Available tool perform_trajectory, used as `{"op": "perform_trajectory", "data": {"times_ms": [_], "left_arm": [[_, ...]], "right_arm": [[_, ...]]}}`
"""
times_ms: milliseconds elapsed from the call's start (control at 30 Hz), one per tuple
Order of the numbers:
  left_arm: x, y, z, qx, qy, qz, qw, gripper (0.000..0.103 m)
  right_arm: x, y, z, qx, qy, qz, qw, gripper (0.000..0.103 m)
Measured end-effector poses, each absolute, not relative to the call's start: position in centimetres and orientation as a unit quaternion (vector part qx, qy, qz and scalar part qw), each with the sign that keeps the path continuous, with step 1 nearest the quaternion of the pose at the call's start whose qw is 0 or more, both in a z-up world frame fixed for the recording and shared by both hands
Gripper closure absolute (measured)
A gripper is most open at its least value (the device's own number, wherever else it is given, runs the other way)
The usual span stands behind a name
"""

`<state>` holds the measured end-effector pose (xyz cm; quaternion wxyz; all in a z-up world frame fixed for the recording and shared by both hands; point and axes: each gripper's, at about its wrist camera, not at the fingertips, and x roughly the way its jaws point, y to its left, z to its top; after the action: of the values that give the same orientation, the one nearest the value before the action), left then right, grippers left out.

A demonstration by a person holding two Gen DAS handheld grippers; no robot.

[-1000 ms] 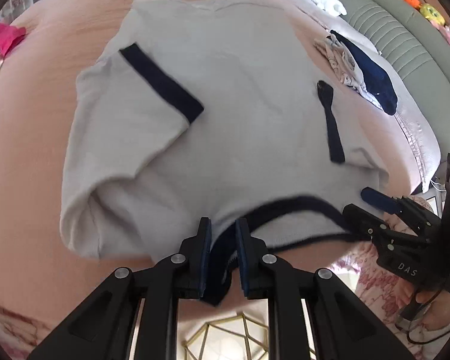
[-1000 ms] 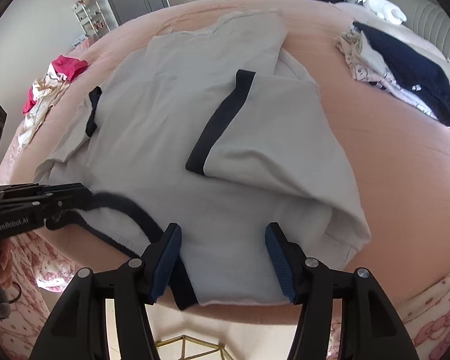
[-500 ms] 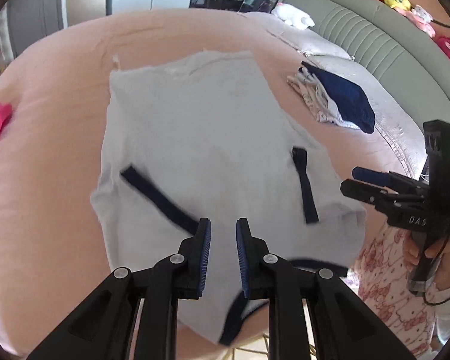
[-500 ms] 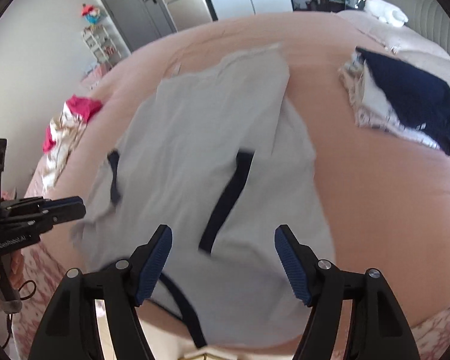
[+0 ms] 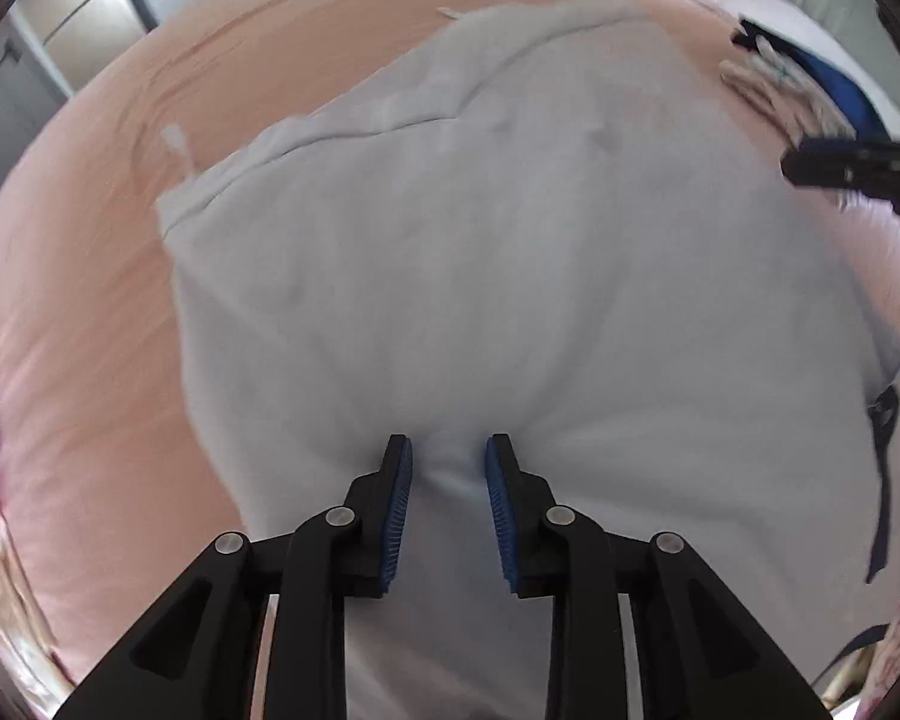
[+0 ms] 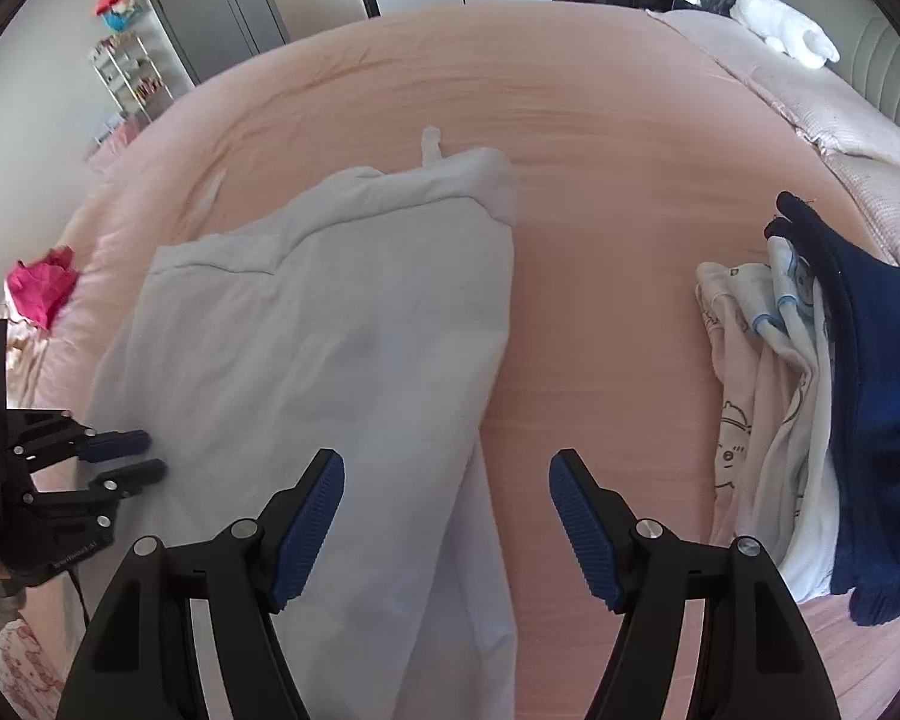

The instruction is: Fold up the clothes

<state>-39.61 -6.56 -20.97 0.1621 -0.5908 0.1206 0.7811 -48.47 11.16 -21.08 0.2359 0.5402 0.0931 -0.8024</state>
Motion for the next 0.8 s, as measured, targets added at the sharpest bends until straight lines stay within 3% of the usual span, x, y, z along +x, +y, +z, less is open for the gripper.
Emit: {"op": "perform_trajectory", "data": {"times_ms": [133,267,400,467,567,633,800], "left_arm": [[-39.5,-8.7,-19.2,-0.633,0.092,0.759,0.118,0.079],[-40.7,-4.2,-17.5,-0.616,0.010,0.762,0.201,0.076],[-42.3,-0.7,-21.5,-0.642,0.062,0.737,0.203,0.076],[-42.5,-2.8,-21.9,-0.636,0.031,0.739,0.220,0.078],[-42.0,-7.2,-21.6,-0.648,0.063,0.744,0.149,0.081],[-42.1,-10.0,-21.6,-0.668,0.032,0.734,0.119,0.081],[-44.2,-10.2,-19.6,-0.636,-0.014,0.759,0.136,0.081]], "right_arm": [[-48.5,12.4,-19.8,0.571,0.100,-0.791,0.198,0.032],[-48.3,12.5,-19.7,0.616,0.121,-0.755,0.191,0.032],[-48.0,10.5,-21.3,0.626,0.152,-0.733,0.219,0.032],[-48.6,10.2,-22.3,0.633,0.156,-0.727,0.217,0.032],[-49.5,10.5,-23.0,0.645,0.140,-0.723,0.205,0.032],[-50.1,11.4,-21.6,0.634,0.105,-0.740,0.198,0.032],[-52.0,11.1,-20.3,0.605,0.117,-0.768,0.173,0.032]]}}
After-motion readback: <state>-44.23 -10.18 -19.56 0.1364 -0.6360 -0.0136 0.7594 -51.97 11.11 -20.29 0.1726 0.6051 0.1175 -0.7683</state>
